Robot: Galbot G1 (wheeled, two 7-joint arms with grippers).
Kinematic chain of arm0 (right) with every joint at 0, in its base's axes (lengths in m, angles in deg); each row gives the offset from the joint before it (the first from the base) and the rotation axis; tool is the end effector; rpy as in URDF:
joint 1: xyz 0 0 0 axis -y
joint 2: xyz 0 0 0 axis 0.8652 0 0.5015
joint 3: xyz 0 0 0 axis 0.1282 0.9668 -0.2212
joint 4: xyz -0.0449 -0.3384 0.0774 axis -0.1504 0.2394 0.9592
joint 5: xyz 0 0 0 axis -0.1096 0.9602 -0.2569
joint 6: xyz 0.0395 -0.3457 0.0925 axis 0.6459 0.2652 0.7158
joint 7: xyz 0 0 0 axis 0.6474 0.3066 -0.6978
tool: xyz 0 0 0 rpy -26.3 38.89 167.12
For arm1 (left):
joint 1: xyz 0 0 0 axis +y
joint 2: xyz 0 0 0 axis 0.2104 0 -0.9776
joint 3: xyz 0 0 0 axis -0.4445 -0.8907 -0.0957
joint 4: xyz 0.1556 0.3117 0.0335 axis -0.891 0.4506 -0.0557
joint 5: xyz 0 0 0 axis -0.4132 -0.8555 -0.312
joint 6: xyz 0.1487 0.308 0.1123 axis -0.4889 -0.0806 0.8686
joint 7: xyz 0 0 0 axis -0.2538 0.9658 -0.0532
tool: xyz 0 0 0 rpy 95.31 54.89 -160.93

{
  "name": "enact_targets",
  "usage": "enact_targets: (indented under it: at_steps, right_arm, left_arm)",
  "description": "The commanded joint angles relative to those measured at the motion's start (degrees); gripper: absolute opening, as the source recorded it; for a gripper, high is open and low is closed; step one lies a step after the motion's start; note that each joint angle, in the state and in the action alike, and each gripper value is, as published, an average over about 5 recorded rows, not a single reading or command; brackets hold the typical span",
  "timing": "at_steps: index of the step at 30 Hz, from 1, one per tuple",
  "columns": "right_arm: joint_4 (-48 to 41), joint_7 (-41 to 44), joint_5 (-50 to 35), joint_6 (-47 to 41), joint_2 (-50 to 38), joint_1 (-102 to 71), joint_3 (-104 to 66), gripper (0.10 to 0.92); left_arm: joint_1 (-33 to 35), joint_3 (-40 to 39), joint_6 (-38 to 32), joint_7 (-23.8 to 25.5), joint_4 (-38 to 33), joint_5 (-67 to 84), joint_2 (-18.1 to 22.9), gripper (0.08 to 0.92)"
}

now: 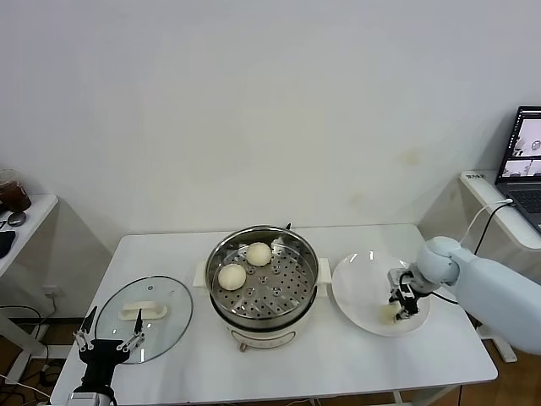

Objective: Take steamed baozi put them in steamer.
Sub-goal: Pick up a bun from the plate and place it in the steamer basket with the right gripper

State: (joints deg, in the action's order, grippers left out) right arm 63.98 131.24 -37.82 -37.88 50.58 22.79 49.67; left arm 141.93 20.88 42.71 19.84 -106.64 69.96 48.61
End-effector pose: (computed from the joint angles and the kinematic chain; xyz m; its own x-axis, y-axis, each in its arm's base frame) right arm 0.4847 -0.1522 -0.2173 -0.0928 -0.0609 0.9938 -0.9886 -0.1132 -0.0992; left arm 0.1385 0.1126 -0.3110 -0.9856 -0.1523 0.0735 -0.1197 0.9355 0.3324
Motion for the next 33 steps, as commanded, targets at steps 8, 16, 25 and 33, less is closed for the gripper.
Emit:
enact_targets:
  at_steps: [8, 16, 25, 33]
  right_arm:
    - [0.8, 8.4, -17.0, 2.8, 1.3, 30.5, 6.2, 0.423]
    - [6.0, 4.9, -26.7, 8.8, 12.5, 46.1, 19.2, 0.426]
    - [10.8, -3.7, -28.1, 18.7, 27.7, 44.4, 28.6, 0.433]
    - [4.1, -5.1, -15.9, 32.4, 36.2, 40.2, 33.3, 0.434]
  left_arm:
    - [-0.4, -0.3, 0.1, 0.1, -0.2, 0.4, -0.7, 0.823]
    - [-1.2, -0.6, 0.1, 0.1, -0.1, 1.0, -1.2, 0.823]
    - [-1.0, 0.4, -0.8, -0.2, 0.0, 0.4, -1.1, 0.823]
    - [-0.8, 0.7, -0.7, -0.3, -0.7, 0.2, -0.8, 0.823]
